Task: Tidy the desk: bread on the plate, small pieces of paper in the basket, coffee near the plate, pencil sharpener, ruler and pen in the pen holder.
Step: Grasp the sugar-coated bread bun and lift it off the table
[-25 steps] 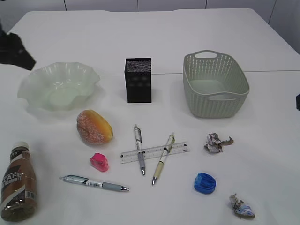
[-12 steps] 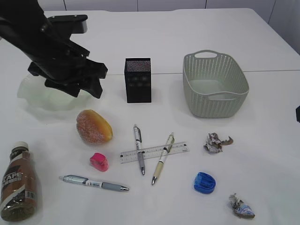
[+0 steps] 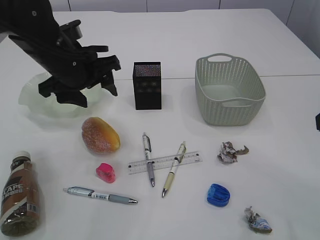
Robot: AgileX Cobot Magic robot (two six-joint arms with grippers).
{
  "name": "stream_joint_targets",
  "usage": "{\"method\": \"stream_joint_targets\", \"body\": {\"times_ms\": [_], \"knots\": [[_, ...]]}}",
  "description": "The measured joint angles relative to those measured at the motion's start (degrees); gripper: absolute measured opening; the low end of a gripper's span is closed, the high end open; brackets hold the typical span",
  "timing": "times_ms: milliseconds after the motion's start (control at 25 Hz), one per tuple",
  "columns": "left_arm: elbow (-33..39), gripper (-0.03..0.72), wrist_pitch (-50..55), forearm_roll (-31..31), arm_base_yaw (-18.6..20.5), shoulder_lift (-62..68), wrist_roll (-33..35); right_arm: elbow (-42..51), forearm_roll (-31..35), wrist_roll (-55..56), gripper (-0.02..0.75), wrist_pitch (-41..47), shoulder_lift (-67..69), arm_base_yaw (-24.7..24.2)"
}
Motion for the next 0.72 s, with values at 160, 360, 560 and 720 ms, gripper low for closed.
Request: {"method": "stream_joint_targets", "body": {"times_ms": [160,360,560,720], "knots": [[0.0,0.577,-0.4,0.4,0.0,1.9,-9.6,0.0,0.0,0.0,0.584,0.0,0.0,0.0],[0.0,0.557,2.1,5.0,0.0,3.9,-19.2,0.0,0.1,0.0,0.584,0.1,0.0,0.0],[0.0,0.534,5.0,8.2,0.0,4.7,-24.2,0.0,0.1,-0.1,0.583,0.1,0.0,0.0],[-0.1,0.533,5.1,8.2,0.0,6.1,-26.2,0.0,0.1,-0.1,0.583,0.1,0.0,0.0]]}}
